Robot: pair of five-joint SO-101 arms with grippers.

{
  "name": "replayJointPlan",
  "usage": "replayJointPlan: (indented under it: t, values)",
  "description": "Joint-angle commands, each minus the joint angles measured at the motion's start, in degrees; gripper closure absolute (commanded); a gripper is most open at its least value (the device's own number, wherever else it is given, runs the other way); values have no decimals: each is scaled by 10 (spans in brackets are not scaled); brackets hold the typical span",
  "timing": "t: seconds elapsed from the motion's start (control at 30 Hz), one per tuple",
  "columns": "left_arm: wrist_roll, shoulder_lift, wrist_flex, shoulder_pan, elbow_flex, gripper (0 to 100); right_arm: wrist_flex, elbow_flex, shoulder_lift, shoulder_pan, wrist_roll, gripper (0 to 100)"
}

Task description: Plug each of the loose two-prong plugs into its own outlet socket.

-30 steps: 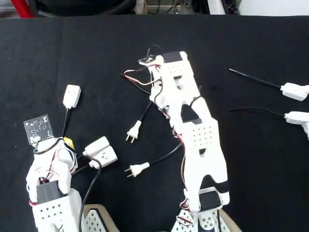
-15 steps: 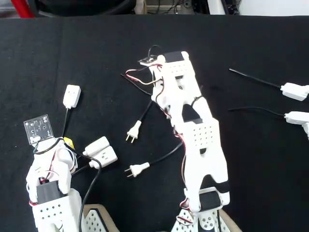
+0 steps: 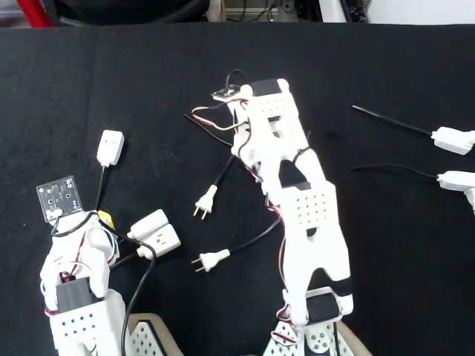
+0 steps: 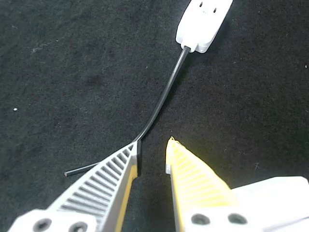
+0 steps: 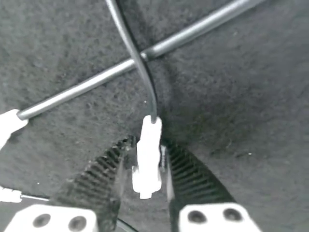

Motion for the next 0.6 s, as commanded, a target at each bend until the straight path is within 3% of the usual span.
replayJointPlan:
  t: [0.0, 0.57]
  values:
    - [3, -3, 1, 1, 11, 888, 19, -11, -35, -4, 3, 972]
    - [3, -3, -1, 3, 11, 888, 16, 41, -119, 4, 0, 987]
